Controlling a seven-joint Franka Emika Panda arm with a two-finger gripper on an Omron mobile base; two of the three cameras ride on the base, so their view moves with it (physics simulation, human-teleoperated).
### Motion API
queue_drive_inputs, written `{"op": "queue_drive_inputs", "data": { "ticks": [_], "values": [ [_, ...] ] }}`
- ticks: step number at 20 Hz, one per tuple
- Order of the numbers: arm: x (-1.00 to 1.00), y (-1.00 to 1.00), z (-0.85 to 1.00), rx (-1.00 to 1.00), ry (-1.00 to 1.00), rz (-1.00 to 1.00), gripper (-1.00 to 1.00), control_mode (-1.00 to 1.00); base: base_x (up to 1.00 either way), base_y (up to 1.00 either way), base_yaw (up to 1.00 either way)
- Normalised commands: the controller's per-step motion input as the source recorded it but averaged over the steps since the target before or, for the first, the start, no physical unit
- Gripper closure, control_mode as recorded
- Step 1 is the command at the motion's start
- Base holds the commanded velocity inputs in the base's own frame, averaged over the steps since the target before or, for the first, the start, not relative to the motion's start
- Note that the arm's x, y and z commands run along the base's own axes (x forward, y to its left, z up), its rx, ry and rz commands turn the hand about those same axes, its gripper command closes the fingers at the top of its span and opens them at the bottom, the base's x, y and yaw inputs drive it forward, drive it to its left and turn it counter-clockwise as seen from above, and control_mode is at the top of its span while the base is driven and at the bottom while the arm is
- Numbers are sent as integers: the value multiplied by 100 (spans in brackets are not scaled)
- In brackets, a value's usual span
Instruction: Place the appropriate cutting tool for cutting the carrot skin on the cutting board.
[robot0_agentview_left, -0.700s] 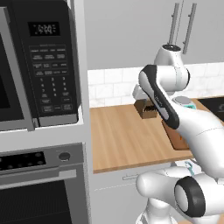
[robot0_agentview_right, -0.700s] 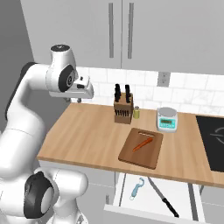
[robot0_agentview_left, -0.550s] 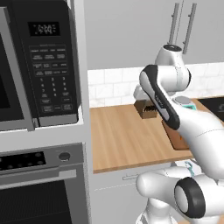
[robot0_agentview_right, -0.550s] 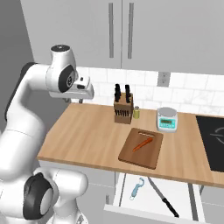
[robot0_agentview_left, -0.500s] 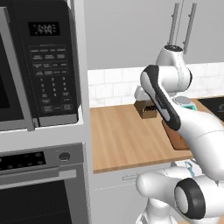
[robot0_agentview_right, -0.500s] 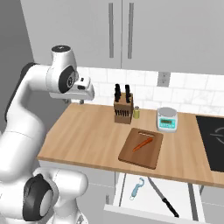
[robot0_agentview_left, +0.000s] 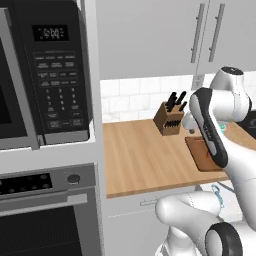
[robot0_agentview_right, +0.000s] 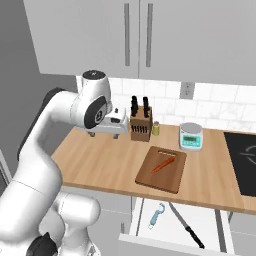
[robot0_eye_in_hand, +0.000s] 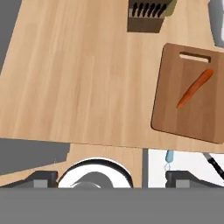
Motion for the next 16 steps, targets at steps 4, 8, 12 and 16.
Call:
{"op": "queue_drive_inputs", "data": {
  "ticks": [4, 8, 12, 16],
  "values": [
    [-26, -95, -48, -2, 4, -5, -100, -100, 0, 0, 0],
    [-26, -81, -69, -9, 2, -2, -100, -100, 0, 0, 0],
    [-26, -78, -72, -2, 4, -5, -100, -100, 0, 0, 0],
    [-3, -62, -88, -1, 16, -8, -100, -100, 0, 0, 0]
  ]
}}
